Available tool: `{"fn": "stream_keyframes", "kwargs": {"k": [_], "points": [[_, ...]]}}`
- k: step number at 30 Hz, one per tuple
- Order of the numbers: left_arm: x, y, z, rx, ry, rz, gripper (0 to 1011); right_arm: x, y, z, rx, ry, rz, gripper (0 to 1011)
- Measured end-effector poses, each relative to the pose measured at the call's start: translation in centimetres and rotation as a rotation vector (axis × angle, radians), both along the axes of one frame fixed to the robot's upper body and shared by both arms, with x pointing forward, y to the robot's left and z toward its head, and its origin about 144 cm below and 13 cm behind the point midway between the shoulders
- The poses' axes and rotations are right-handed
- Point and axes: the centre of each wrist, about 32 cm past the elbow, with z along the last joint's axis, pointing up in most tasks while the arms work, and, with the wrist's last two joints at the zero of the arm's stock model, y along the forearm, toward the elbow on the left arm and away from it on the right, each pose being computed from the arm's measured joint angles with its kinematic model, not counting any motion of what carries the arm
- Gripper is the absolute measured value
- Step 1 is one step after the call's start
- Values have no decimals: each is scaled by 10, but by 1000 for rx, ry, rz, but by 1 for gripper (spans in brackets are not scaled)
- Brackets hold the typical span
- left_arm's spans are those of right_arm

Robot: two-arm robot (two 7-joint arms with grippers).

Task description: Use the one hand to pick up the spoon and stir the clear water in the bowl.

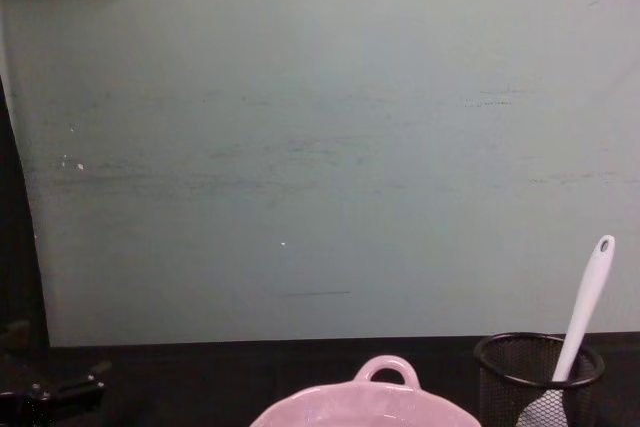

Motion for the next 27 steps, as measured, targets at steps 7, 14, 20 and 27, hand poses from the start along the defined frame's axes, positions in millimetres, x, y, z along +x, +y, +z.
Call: {"fn": "stream_keyframes", "kwargs": {"k": [7,14,20,27], "points": [[0,0,0,0,0,0,1011,0,-7,-18,1,15,-54,1004],[0,0,0,0,0,0,1011,2,-7,-23,55,26,-55,1004],[0,0,0,0,0,0,1011,2,-7,-22,49,26,-52,1004],[0,0,0,0,0,0,1011,2,-7,-22,43,25,-50,1004]]}}
